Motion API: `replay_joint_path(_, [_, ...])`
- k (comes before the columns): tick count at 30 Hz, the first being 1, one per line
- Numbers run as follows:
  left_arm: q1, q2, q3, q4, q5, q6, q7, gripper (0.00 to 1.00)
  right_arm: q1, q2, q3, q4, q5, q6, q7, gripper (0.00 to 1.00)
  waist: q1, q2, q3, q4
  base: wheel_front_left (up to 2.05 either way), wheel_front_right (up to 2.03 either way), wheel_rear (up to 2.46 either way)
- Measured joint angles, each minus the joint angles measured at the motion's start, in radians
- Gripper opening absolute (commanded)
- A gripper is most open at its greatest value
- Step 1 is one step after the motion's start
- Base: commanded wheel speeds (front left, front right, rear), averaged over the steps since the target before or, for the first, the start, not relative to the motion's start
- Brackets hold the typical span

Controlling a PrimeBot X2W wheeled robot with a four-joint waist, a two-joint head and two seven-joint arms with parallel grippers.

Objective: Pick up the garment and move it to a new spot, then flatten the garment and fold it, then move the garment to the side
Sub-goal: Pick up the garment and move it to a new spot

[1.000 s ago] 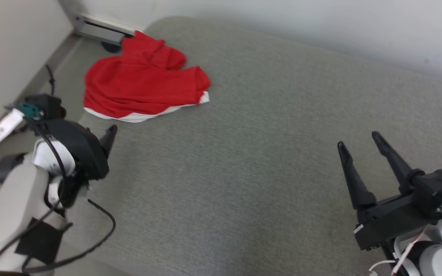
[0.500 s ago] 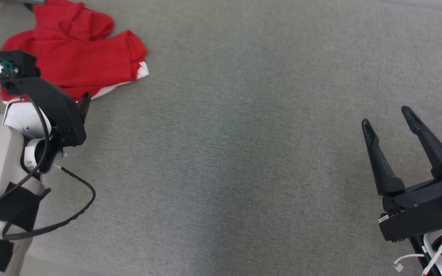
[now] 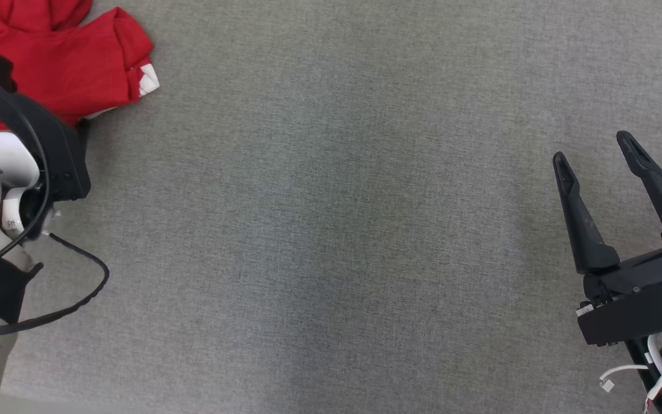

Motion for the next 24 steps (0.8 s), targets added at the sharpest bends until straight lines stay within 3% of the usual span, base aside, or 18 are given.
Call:
replay_joint_path(3, [-0.014,0.001,-0.009,0.015,0.025,0.01,-0.009,1.0,0.002,-0.001,-0.002,-0.011,0.0,0.0,0.007,1.0,0.0,-0.0001,0.004,-0.006,0.0,0.0,0.0])
replay_joint_path(4, [-0.021,0.001,-0.011,0.022,0.034,0.014,-0.017,0.91,0.002,-0.001,-0.002,-0.012,0.0,0.0,0.01,1.0,0.0,0.0,0.004,-0.007,0.0,0.0,0.0])
replay_joint_path(6, [-0.024,-0.002,-0.015,0.031,0.039,0.018,-0.025,0.05,0.002,-0.001,-0.002,-0.012,0.0,-0.001,0.016,1.0,0.0,-0.0001,0.004,-0.007,0.0,0.0,0.0])
replay_joint_path(7, [-0.024,-0.004,-0.017,0.034,0.039,0.019,-0.027,0.0,0.002,-0.001,-0.002,-0.012,0.0,-0.001,0.016,1.0,0.0,-0.0001,0.004,-0.007,0.0,0.0,0.0])
replay_joint_path(15, [-0.037,-0.026,-0.025,0.079,0.047,0.026,-0.056,0.0,0.001,0.0,0.0,0.004,0.0,-0.001,0.024,1.0,0.0,-0.0001,-0.01,-0.003,0.0,0.0,0.0])
replay_joint_path(24, [-0.035,-0.067,0.042,0.131,-0.025,0.026,-0.133,0.0,-0.008,0.031,-0.002,0.09,0.024,-0.012,0.003,1.0,-0.0001,-0.0001,-0.076,0.009,0.0,0.0,0.0])
